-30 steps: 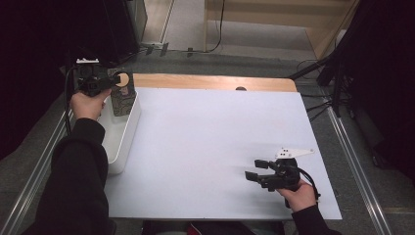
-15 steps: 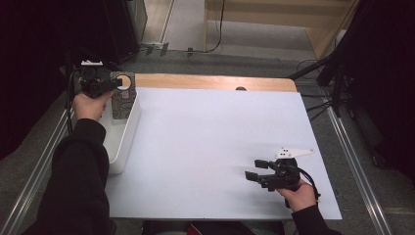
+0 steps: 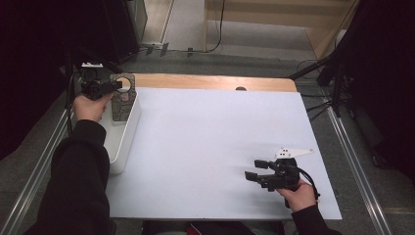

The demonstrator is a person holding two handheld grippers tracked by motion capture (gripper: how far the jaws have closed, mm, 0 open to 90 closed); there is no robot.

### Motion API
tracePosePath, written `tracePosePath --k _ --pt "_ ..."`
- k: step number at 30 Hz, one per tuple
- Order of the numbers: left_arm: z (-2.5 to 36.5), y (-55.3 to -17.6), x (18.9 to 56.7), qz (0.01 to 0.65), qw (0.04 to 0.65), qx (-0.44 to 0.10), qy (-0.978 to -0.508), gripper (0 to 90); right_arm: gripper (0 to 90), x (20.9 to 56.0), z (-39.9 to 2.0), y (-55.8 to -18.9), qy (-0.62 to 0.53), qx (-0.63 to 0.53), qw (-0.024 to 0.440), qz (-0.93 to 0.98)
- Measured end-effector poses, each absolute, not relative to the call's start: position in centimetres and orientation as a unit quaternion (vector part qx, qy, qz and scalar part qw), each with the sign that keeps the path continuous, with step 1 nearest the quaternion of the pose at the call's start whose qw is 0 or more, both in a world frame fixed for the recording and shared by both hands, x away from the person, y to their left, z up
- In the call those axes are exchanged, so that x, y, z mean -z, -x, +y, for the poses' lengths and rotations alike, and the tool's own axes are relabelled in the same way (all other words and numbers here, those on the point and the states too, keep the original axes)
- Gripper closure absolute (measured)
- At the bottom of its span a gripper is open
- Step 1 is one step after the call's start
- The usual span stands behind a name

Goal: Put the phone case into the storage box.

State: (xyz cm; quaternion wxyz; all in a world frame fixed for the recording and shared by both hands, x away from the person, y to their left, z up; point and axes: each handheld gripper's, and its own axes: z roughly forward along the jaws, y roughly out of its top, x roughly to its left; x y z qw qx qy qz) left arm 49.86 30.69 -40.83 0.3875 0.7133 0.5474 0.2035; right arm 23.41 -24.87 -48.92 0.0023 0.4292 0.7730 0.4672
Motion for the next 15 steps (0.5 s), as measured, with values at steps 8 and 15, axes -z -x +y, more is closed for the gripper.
tracePosePath --k 8,15 --pt "30.77 -49.89 40.85 0.549 0.386 -0.202 -0.713 70.6 27.6 48.91 -24.86 -23.41 -0.429 -0.467 0.002 0.773" --pt "30.80 -50.02 40.90 0.556 0.388 -0.198 -0.708 61.1 27.6 48.87 -24.80 -23.37 -0.430 -0.467 0.001 0.773"
